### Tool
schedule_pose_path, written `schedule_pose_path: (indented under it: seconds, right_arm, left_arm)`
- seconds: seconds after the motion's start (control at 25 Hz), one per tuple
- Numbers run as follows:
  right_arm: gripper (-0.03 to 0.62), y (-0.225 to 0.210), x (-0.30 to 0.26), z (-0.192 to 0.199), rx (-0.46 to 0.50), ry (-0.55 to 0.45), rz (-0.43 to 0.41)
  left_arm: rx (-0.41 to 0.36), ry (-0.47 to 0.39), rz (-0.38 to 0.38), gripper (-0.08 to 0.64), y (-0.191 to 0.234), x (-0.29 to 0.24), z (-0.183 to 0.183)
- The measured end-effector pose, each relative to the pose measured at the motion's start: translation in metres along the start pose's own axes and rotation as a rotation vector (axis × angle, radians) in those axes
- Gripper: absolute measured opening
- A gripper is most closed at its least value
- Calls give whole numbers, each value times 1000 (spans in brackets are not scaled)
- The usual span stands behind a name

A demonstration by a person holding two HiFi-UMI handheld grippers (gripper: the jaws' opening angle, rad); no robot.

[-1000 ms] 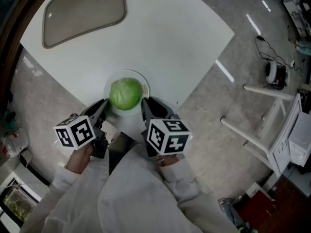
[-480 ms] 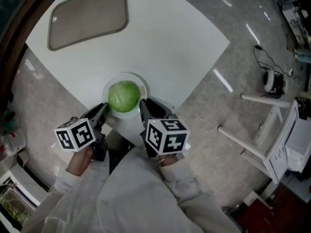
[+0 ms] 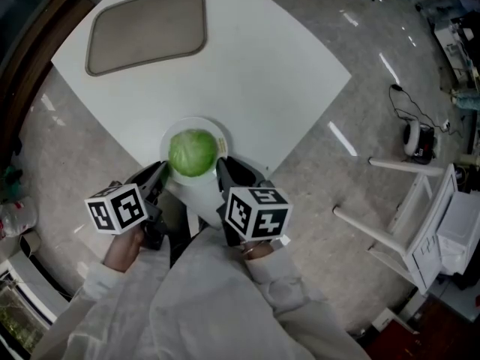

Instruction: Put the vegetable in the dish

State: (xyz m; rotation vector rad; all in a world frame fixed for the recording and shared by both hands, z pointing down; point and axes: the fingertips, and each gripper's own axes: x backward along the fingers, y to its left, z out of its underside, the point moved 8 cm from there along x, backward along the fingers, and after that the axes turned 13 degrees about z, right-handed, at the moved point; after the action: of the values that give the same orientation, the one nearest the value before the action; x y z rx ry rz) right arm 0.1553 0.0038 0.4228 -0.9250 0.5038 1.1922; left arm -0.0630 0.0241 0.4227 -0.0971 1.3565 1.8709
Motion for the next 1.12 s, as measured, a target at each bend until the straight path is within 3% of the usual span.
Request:
schedule_pose_path:
  seconds: [0.6, 1.12]
  right_arm:
    - [61, 44, -12, -30, -18, -38, 13]
    - [61, 101, -59, -77, -33, -59, 45]
  left_arm:
    - [-15, -12, 61, 48, 19, 19, -42]
    - [-41, 22, 82, 48, 60, 28, -126]
